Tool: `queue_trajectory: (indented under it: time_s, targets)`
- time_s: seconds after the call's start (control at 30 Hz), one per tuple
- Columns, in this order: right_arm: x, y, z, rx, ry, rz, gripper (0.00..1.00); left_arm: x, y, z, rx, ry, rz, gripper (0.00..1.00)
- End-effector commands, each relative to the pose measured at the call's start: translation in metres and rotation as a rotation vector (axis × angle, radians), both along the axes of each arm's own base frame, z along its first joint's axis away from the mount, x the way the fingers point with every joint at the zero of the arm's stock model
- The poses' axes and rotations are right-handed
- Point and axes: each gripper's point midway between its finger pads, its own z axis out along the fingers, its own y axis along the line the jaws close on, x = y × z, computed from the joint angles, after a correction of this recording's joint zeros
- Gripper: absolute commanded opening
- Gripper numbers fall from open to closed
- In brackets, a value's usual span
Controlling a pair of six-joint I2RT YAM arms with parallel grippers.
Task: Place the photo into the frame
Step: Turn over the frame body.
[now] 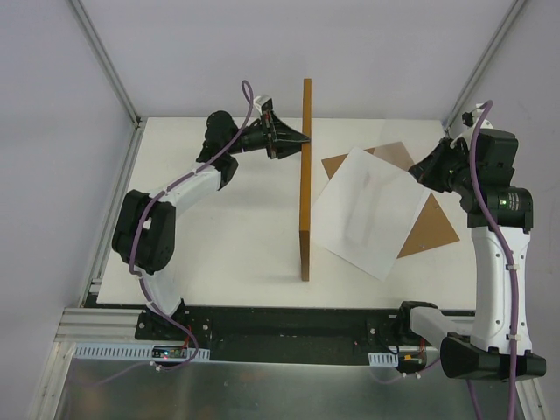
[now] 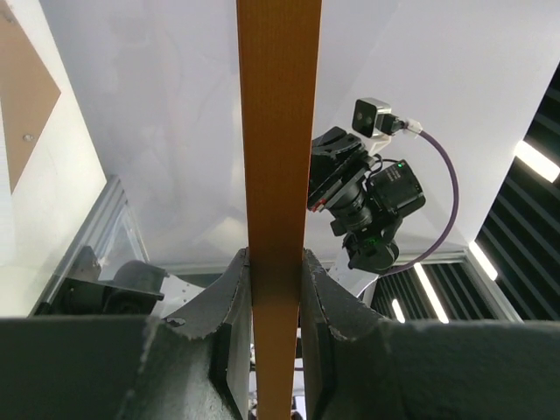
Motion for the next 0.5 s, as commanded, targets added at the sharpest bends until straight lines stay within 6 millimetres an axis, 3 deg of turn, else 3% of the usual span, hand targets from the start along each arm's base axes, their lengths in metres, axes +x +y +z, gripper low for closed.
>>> queue_trajectory:
  time_s: [0.0, 0.33, 0.47]
  targets:
    - [0.003, 0.002, 0.013, 0.007, -0.058, 0.011, 0.01, -0.012, 0.006, 0.013, -0.032, -0.106, -0.024, 0.04]
    - [0.006, 0.004, 0.009, 0.013, -0.056, 0.019, 0.01, -0.017, 0.02, -0.004, 0.0, -0.12, -0.02, 0.24]
    - [0.007, 0.007, 0.008, 0.014, -0.055, 0.03, 0.01, -0.018, 0.028, -0.006, 0.01, -0.124, -0.011, 0.28]
